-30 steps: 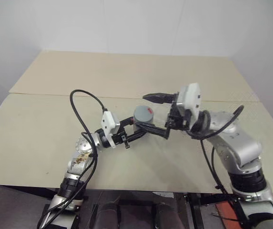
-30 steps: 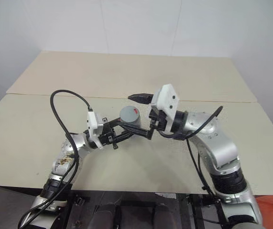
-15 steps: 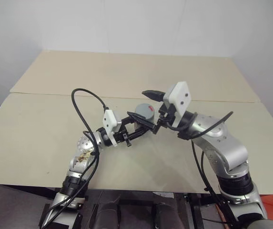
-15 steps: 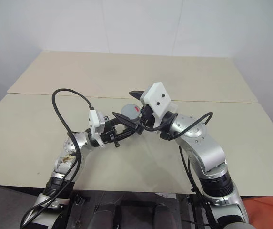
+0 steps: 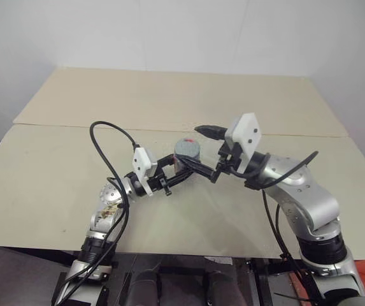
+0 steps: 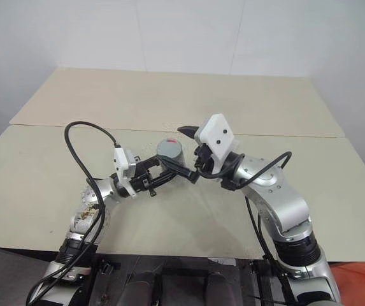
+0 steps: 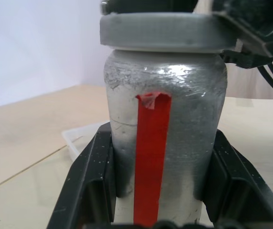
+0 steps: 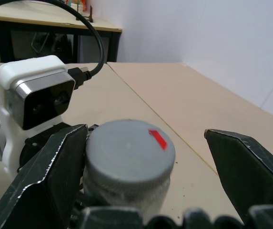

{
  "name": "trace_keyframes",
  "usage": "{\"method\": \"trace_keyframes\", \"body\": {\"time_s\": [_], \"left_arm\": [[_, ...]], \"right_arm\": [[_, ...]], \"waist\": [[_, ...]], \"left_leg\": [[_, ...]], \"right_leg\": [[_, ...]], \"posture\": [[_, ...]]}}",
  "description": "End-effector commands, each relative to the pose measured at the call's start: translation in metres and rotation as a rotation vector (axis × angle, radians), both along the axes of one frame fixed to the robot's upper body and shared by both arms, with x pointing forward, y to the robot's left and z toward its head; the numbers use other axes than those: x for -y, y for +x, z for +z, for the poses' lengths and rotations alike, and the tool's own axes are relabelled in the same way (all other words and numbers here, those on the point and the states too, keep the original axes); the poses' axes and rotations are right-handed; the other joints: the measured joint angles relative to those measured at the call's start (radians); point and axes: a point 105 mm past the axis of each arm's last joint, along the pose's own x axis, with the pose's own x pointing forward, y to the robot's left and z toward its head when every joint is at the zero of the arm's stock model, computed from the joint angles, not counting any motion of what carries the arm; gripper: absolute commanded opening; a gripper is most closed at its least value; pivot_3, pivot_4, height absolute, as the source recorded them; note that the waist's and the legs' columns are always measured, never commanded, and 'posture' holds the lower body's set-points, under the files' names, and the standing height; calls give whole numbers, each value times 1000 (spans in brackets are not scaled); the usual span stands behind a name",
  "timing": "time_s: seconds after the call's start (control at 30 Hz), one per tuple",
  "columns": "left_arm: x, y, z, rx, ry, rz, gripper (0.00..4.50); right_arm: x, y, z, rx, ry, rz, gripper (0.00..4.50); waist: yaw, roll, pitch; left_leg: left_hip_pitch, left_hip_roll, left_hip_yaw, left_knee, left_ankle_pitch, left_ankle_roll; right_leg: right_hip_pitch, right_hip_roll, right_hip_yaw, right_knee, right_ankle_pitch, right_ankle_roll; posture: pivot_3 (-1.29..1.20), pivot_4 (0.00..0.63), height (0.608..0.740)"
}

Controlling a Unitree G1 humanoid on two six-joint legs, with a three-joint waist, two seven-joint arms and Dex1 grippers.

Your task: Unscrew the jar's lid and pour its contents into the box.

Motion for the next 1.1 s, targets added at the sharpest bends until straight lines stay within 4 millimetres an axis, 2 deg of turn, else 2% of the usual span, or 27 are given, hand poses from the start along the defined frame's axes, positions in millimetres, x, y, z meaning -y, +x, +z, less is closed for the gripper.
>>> {"method": "trace_keyframes", "body": {"time_s": [0.03, 0.3, 0.4, 0.57, 0.8, 1.1], "left_arm": [[-4, -2, 9, 48, -24, 0, 1927], [-6, -1, 8, 48, -19, 2, 1927], [-6, 0, 7, 48, -12, 4, 1927], [-4, 2, 6, 61, 1, 14, 1927], [0, 3, 10, 87, -8, 19, 1927], [1, 0, 14, 90, -27, 8, 1927]], "right_arm": [[15, -4, 10, 44, -2, -19, 4480], [28, -2, 7, 45, -32, -31, 4480], [28, -8, 12, 34, -20, 12, 4480], [9, -21, 22, 43, 29, 87, 4480], [-18, -8, 19, 38, 97, 27, 4480], [-23, 6, 11, 26, 116, -33, 4480]], "waist": [[1, 0, 0], [-2, 0, 0], [-1, 0, 0], [-4, 0, 0], [-8, 0, 0], [-6, 0, 0]], "left_leg": [[0, 0, 0, 0, 0, 0], [0, 0, 0, 0, 0, 0], [0, 0, 0, 0, 0, 0], [0, 0, 0, 0, 0, 0], [0, 0, 0, 0, 0, 0], [-1, 0, 0, 0, 0, 0]], "right_leg": [[0, 0, 0, 0, 0, 0], [0, 0, 0, 0, 0, 0], [0, 0, 0, 0, 0, 0], [0, 0, 0, 0, 0, 0], [0, 0, 0, 0, 0, 0], [0, 0, 0, 0, 0, 0]], "posture": [[0, 150, 740], [0, 150, 740], [0, 150, 740], [0, 150, 740], [0, 150, 740], [0, 150, 740]]}}
